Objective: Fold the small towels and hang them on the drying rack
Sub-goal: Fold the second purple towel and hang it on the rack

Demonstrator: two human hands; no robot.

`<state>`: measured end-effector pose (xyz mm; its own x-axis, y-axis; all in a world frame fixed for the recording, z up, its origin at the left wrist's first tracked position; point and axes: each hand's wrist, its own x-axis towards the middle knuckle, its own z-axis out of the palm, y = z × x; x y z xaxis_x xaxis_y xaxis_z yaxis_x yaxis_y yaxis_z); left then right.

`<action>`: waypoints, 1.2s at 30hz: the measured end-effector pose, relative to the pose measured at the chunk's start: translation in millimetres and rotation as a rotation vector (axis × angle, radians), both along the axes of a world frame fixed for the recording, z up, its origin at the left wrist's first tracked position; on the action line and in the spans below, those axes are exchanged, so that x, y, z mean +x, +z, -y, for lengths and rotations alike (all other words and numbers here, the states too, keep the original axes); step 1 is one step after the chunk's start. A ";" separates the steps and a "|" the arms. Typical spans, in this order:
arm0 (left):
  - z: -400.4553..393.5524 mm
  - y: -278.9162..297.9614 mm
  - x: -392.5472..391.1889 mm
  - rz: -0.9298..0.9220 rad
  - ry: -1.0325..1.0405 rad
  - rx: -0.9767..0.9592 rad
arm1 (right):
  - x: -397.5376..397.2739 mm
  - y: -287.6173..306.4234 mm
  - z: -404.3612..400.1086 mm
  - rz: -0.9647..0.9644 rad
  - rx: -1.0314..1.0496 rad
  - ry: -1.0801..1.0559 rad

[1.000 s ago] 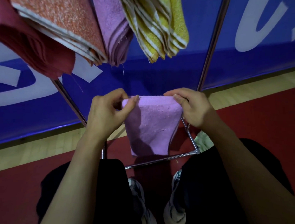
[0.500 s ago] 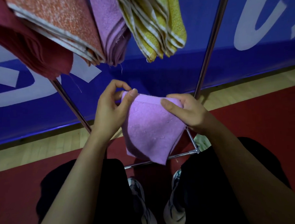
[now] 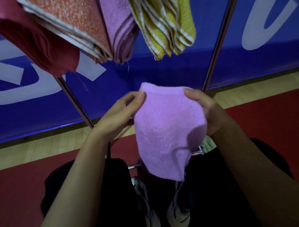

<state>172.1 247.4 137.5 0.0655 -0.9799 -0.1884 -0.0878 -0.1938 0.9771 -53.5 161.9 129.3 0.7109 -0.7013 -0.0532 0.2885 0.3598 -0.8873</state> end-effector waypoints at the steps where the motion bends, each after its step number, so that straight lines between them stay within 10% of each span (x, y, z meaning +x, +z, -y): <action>1: -2.9 -4.3 4.1 -0.018 -0.142 0.061 | -1.5 2.8 0.9 0.028 0.021 -0.023; 10: -12.4 -15.1 -13.6 0.143 -0.454 0.109 | -12.5 22.2 13.4 0.037 0.116 -0.139; 25: -21.6 -10.4 -4.2 -0.995 -0.270 -0.126 | 21.0 -42.3 8.1 -0.275 0.343 -0.161; 31: -18.0 -5.7 6.6 -0.834 -0.200 -0.042 | 12.9 -48.6 28.5 -0.699 -0.343 -0.469; 36: -14.5 -1.5 2.2 -0.601 -0.036 -0.015 | 1.7 -14.0 21.6 -0.598 -0.254 -0.320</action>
<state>174.4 262.0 136.0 -0.0813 -0.9824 -0.1685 0.4748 -0.1868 0.8600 -51.8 140.3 115.3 0.3689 -0.9125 -0.1767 -0.2159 0.1008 -0.9712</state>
